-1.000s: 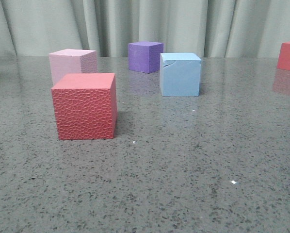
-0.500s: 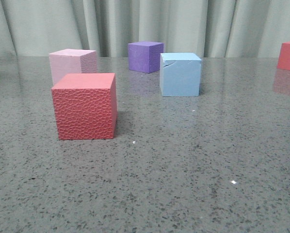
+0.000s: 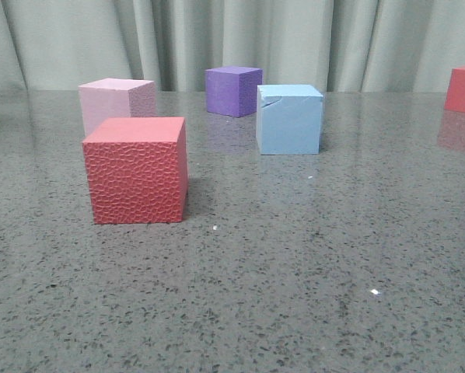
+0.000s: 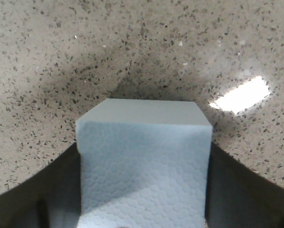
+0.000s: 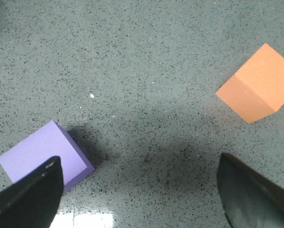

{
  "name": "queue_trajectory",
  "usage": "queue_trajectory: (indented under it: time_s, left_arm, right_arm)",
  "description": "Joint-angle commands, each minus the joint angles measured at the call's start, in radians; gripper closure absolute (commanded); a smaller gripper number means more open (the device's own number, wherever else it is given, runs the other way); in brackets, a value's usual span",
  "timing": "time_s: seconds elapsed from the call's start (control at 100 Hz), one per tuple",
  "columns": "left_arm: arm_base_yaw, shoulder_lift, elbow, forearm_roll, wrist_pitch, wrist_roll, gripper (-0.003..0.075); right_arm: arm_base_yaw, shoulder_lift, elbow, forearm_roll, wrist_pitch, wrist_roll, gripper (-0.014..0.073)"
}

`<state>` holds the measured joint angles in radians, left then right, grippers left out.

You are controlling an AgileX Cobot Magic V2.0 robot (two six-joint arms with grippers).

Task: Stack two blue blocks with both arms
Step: 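Lift the light blue cube with the left gripper toward the placed cube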

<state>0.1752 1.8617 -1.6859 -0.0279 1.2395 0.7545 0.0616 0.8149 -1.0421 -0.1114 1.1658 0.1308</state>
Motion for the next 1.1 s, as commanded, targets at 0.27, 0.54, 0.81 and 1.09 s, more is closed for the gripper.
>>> queue_trajectory:
  time_s: [0.27,0.54,0.81,1.09]
  left_arm:
    - [0.001,-0.051,-0.028,-0.007,0.039,-0.006,0.0473]
    - [0.001,-0.108,-0.030,-0.011,0.035,-0.006,0.0473]
    - [0.001,-0.163,-0.099,-0.197,0.039,0.009,0.0473]
    - [-0.078,-0.188,-0.183,-0.263,0.039,0.009,0.0472]
  right_arm:
    - [-0.007,-0.007,-0.023,-0.011,-0.054,-0.006,-0.0053]
    - [-0.007,-0.007,-0.023,-0.011,-0.054,-0.006,-0.0053]
    - [-0.007,-0.007,-0.023,-0.011,-0.062,-0.006,-0.0053]
    - [-0.007,-0.007,-0.023,-0.011,-0.062,-0.006,-0.0053]
